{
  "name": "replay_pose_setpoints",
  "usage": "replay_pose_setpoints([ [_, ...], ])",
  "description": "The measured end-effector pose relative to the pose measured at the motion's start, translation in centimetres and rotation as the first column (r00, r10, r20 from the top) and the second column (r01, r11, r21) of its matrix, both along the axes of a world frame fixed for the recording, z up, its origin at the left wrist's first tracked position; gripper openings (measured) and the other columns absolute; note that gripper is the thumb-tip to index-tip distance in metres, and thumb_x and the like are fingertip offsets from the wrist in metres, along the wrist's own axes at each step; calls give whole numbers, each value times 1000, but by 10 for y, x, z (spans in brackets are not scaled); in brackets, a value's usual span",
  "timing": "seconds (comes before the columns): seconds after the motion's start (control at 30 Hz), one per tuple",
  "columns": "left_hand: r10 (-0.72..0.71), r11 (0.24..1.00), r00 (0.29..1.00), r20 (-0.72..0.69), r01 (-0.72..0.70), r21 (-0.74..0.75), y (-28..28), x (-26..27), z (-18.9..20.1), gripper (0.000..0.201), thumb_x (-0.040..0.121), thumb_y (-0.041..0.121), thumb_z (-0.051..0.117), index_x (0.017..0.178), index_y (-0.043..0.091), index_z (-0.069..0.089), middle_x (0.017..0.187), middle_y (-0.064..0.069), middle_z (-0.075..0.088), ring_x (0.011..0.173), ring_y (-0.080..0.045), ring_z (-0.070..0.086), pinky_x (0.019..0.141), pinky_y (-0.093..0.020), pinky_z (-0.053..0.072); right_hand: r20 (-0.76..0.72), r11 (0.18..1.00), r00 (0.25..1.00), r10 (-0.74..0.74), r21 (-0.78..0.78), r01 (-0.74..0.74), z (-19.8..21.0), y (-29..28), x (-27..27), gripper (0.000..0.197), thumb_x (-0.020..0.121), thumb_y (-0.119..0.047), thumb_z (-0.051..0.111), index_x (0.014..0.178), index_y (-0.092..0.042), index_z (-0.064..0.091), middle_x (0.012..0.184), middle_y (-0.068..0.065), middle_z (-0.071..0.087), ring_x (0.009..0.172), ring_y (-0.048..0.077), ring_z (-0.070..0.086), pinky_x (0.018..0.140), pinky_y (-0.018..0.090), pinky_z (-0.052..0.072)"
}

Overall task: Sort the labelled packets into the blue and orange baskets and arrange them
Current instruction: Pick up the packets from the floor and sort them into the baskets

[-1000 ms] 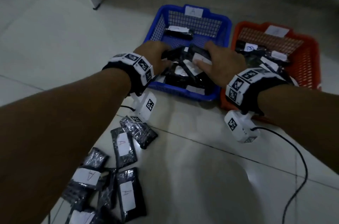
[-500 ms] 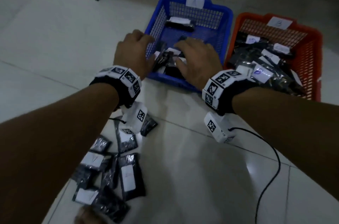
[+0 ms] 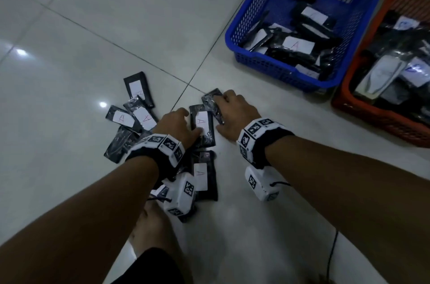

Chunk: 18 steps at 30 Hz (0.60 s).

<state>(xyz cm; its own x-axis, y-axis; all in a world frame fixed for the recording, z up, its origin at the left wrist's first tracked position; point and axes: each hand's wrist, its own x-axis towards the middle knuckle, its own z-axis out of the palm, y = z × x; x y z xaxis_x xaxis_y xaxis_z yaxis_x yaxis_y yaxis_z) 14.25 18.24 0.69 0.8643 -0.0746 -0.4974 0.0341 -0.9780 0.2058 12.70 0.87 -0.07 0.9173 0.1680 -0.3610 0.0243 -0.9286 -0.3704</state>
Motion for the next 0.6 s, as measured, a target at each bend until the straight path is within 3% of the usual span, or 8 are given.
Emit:
replay_pose_setpoints([
  [0.1, 47, 998, 999, -17, -48, -29, -9, 4, -4, 62, 71, 56, 72, 115, 18, 50, 97, -2, 65, 92, -22, 62, 74, -28, 49, 13, 997, 999, -37, 75, 36, 0, -6, 1, 61, 80, -21, 61, 137, -18, 39, 124, 9, 52, 107, 29, 52, 80, 35, 49],
  [0.17, 101, 992, 994, -48, -104, -75, -18, 8, -6, 64, 68, 52, 76, 112, 16, 48, 93, -1, 61, 88, -23, 61, 70, -28, 48, -65, 943, 978, -198, 260, 208, 4, -16, 5, 47, 83, -20, 57, 129, -21, 46, 107, 7, 59, 91, 25, 57, 72, 27, 46],
  [0.23, 147, 982, 985, -89, -157, -110, -25, 12, -10, 67, 66, 48, 79, 114, 14, 48, 101, -3, 61, 93, -25, 60, 71, -28, 46, -235, 764, 885, -402, 446, 465, 8, -29, 10, 33, 84, -21, 59, 117, -24, 56, 95, 1, 63, 81, 20, 59, 66, 23, 44],
  [0.3, 129, 980, 985, -111, -144, -140, -31, 15, -12, 57, 70, 42, 76, 113, 15, 51, 108, -5, 62, 95, -25, 60, 73, -26, 43, -418, 548, 748, -515, 511, 662, 10, -41, 16, 22, 81, -20, 61, 103, -23, 65, 89, -1, 67, 80, 19, 63, 68, 26, 49],
  [0.37, 117, 976, 991, -64, -126, -177, -34, 18, -10, 37, 79, 34, 68, 107, 15, 52, 104, -7, 64, 86, -25, 58, 70, -26, 42, -529, 371, 646, -550, 539, 757, 11, -48, 18, 13, 79, -22, 66, 92, -20, 70, 88, 3, 71, 82, 25, 68, 78, 38, 57],
  [0.4, 134, 967, 991, -29, -137, -214, -35, 20, -7, 32, 83, 31, 63, 107, 14, 51, 100, -7, 63, 84, -26, 57, 69, -27, 42, -534, 332, 637, -556, 560, 759, 12, -51, 19, 13, 80, -26, 69, 91, -19, 71, 90, 6, 73, 86, 27, 70, 83, 42, 57],
  [0.5, 224, 894, 975, 13, -200, -402, -41, 30, 5, 33, 90, 30, 55, 113, 10, 44, 95, -6, 60, 84, -26, 59, 72, -32, 47, -443, 385, 701, -558, 610, 692, 20, -59, 19, 20, 83, -31, 72, 97, -17, 70, 92, 1, 74, 88, 19, 70, 82, 33, 57],
  [0.6, 341, 736, 939, -49, -299, -608, -53, 45, 23, 27, 89, 33, 54, 105, 13, 44, 93, -11, 67, 73, -25, 69, 65, -43, 59, -365, 436, 750, -552, 641, 632, 37, -68, 22, 15, 84, -34, 71, 87, -20, 67, 83, -7, 71, 77, 7, 66, 71, 20, 52],
])
